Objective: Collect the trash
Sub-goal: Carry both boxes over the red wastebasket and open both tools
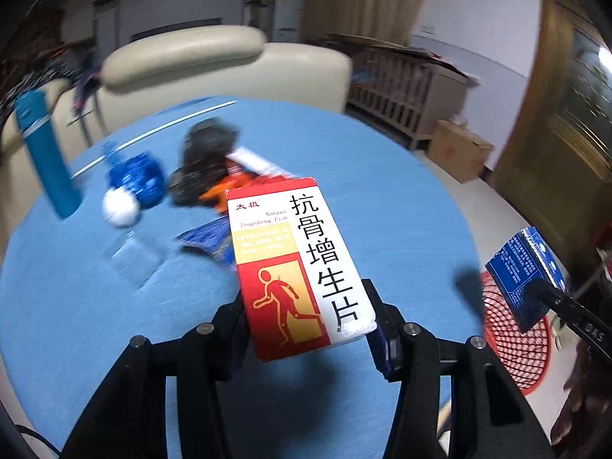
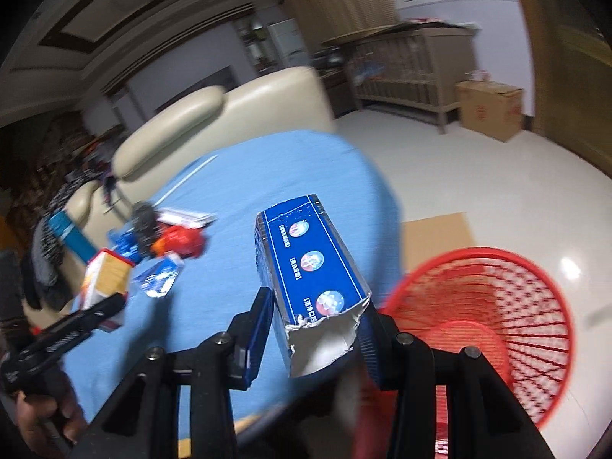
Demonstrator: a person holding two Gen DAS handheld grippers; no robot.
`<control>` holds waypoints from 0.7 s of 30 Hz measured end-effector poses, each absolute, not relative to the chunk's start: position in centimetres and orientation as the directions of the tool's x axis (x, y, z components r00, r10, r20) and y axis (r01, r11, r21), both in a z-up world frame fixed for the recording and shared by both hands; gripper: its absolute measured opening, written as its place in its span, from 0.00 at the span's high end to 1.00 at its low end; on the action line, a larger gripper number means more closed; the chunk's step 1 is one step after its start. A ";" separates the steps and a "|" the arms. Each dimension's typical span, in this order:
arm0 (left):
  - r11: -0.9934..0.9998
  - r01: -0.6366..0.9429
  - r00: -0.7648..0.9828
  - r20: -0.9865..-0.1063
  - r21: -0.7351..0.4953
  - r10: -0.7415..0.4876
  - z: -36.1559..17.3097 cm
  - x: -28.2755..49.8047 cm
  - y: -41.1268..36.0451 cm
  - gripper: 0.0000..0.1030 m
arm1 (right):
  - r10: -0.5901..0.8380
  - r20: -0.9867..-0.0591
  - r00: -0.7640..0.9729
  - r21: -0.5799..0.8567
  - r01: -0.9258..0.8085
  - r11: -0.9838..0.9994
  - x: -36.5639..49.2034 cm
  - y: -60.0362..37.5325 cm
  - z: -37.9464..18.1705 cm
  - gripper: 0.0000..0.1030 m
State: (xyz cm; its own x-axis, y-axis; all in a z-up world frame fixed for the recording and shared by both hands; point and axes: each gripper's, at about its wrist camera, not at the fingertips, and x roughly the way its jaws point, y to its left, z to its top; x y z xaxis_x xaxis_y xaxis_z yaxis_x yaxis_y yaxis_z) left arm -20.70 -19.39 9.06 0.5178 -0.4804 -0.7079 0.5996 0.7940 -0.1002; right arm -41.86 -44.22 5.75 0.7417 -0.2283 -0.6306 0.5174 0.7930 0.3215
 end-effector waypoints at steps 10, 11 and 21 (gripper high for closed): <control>0.646 0.758 0.417 -0.697 -0.086 -0.583 10.5 -24.6 -26.4 0.47 | -0.412 -0.682 0.605 0.248 0.720 0.648 -48.7 -50.0 3.4 0.55; 0.631 0.772 0.407 -0.698 -0.082 -0.589 10.6 -25.2 -27.1 0.47 | -0.415 -0.686 0.597 0.247 0.728 0.639 -49.1 -50.2 3.1 0.55; 0.508 0.859 0.317 -0.713 -0.063 -0.625 10.6 -28.7 -32.5 0.47 | -0.428 -0.745 0.512 0.223 0.795 0.564 -52.0 -52.8 -0.4 0.55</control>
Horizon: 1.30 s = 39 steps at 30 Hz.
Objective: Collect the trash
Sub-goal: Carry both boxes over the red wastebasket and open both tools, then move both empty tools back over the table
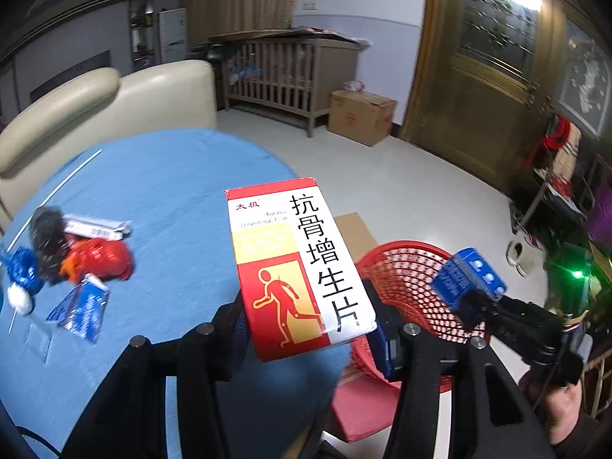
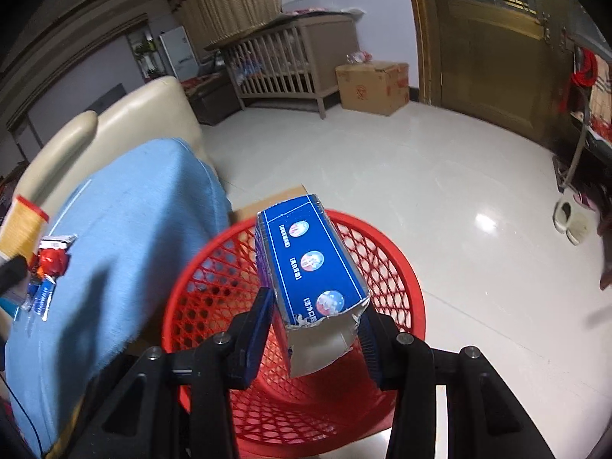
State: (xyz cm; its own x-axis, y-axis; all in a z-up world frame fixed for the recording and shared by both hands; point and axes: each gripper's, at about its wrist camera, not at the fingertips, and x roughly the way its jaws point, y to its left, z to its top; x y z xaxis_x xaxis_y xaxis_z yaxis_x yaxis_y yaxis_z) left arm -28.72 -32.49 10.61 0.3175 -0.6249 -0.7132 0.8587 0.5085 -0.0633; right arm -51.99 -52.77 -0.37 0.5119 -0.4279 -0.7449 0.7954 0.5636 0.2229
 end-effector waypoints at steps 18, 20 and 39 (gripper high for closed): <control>0.359 0.931 0.179 -0.786 -0.058 -0.591 7.7 -32.1 -39.0 0.47 | -0.418 -0.761 0.496 0.228 0.808 0.543 -53.0 -52.0 -0.6 0.35; 0.347 0.936 0.169 -0.794 -0.056 -0.585 7.3 -32.5 -39.6 0.47 | -0.444 -0.742 0.502 0.240 0.818 0.522 -53.5 -52.6 0.3 0.35; 0.420 0.906 0.202 -0.812 -0.059 -0.548 5.8 -30.0 -38.0 0.27 | -0.501 -0.761 0.411 0.286 0.907 0.310 -57.8 -57.4 -1.8 0.35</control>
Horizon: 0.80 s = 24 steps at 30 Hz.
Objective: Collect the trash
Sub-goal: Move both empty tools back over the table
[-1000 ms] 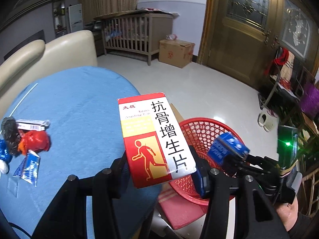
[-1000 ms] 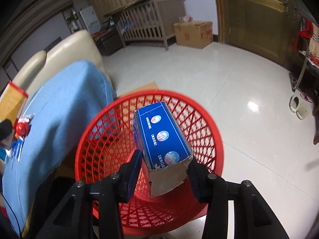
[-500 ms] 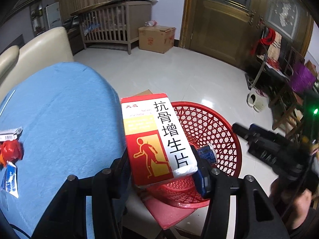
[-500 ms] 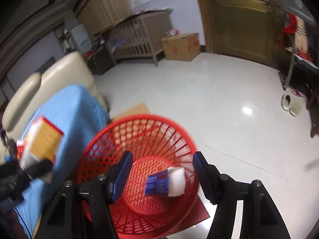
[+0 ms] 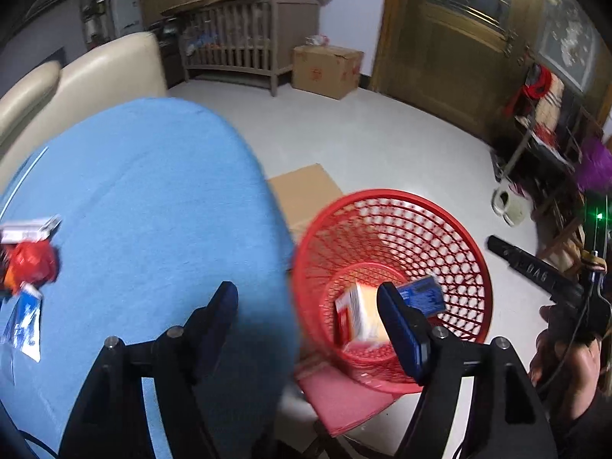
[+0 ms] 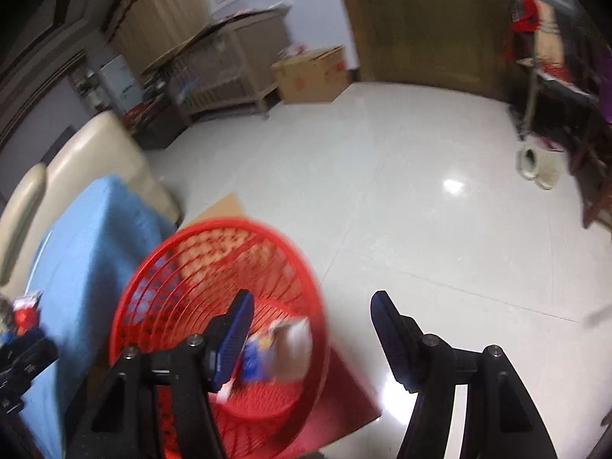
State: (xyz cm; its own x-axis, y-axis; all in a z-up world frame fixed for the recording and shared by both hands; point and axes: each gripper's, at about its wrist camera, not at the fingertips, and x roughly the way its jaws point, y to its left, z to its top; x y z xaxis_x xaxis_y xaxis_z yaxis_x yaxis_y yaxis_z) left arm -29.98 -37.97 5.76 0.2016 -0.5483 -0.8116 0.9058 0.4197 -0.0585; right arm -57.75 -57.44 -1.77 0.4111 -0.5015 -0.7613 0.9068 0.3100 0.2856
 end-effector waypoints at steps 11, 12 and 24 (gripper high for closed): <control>0.516 0.851 0.258 -0.781 -0.095 -0.569 6.6 -26.8 -33.9 0.27 | -0.372 -0.818 0.439 0.289 0.872 0.395 -53.1 -57.8 -5.0 0.33; 0.523 0.847 0.265 -0.778 -0.095 -0.570 6.7 -26.5 -33.5 0.27 | -0.379 -0.823 0.423 0.256 0.872 0.418 -52.1 -57.1 -5.0 0.32; 0.687 0.716 0.393 -0.744 -0.120 -0.540 7.9 -22.0 -25.1 0.27 | -0.431 -0.827 0.360 0.159 0.886 0.435 -50.9 -55.2 -4.6 0.32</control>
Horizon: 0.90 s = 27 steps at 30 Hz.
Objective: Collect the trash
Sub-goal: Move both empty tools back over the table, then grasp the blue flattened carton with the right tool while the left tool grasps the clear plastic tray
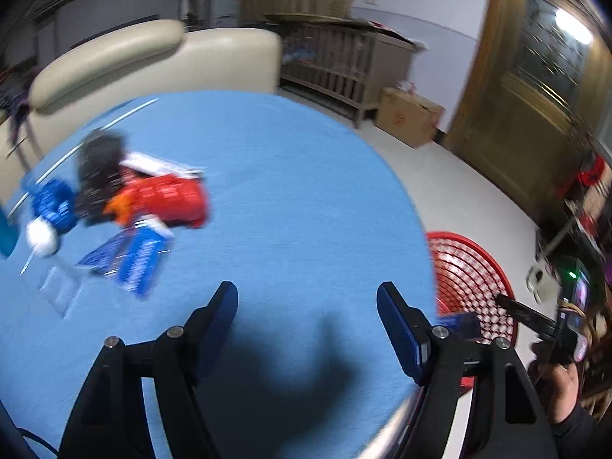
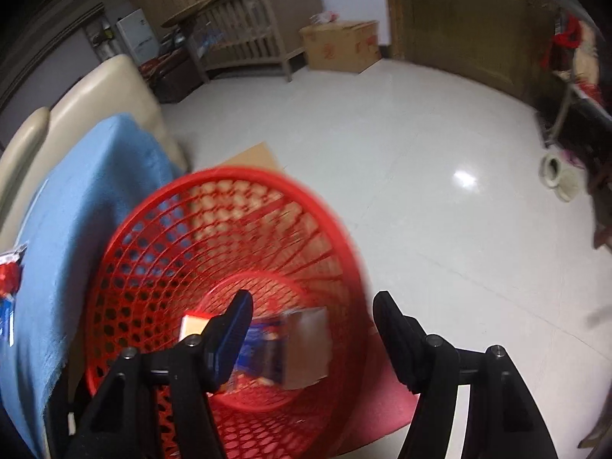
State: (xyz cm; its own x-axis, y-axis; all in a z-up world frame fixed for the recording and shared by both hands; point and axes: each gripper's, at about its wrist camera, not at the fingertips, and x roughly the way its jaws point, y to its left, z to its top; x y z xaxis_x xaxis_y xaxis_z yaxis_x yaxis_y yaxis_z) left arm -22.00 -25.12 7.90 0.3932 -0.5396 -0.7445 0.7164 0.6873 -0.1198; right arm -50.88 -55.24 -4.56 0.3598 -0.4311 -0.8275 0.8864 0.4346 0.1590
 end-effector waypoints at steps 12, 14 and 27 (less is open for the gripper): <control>0.892 0.430 0.562 -0.733 -0.136 -0.382 7.4 -15.1 -13.0 0.26 | -0.479 -0.665 0.573 0.137 0.724 0.676 -44.3 -49.6 5.9 0.32; 0.911 0.387 0.577 -0.734 -0.139 -0.357 7.3 -14.4 -11.3 0.26 | -0.413 -0.651 0.636 0.140 0.636 0.758 -41.7 -47.2 7.0 0.32; 0.955 0.245 0.620 -0.731 -0.166 -0.286 6.6 -12.3 -5.3 0.26 | 0.040 -0.717 0.696 0.071 0.016 0.997 -24.5 -29.0 5.9 0.32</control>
State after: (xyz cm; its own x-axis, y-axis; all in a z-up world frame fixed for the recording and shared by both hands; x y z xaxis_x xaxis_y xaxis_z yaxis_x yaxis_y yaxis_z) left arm -12.29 -5.29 6.63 0.6196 -0.2860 -0.7309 0.2446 0.9552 -0.1663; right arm -24.54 -29.04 5.86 0.6959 0.0400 -0.7170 0.0162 0.9973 0.0714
